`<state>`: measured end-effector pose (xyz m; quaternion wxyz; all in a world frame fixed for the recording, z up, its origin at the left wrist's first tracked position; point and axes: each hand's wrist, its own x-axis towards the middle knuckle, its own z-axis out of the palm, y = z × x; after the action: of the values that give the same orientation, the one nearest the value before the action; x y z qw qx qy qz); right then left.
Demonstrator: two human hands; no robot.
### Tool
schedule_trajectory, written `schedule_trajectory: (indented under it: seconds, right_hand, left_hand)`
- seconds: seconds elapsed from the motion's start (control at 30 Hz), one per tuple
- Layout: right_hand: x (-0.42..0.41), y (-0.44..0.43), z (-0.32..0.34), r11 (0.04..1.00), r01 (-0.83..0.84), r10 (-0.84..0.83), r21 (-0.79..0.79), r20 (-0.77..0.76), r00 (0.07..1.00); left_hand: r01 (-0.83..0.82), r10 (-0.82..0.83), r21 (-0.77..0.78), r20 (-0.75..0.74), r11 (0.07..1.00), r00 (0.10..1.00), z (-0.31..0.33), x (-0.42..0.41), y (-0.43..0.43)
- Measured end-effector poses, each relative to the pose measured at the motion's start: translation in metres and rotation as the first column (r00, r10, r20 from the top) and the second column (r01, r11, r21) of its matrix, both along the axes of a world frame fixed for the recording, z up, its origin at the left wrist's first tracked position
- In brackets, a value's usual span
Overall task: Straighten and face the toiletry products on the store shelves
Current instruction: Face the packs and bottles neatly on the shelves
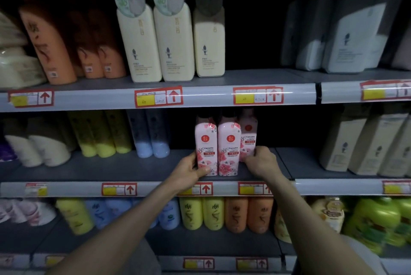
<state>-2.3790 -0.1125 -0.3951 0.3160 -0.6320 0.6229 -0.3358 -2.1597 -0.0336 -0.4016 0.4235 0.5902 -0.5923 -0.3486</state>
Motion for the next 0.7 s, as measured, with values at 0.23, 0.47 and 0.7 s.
schedule_trajectory:
  seconds: [0.23, 0.47, 0.7]
  right_hand:
    - [-0.009, 0.005, 0.005, 0.999, 0.035, -0.034, -0.023, 0.018, 0.999]
    - [-0.001, -0.001, -0.005, 0.998, 0.023, -0.016, -0.052, 0.127, 0.992]
    - [0.008, -0.015, -0.014, 0.995, 0.074, -0.065, -0.061, 0.142, 0.988]
  left_hand:
    - [-0.148, 0.149, -0.070, 0.020, 0.987, 0.989, 0.002, -0.023, 0.040]
    - [-0.102, 0.105, 0.093, -0.023, 0.990, 0.994, -0.022, -0.059, 0.060]
    - [-0.081, 0.083, 0.115, -0.016, 0.990, 0.996, -0.022, -0.076, 0.054]
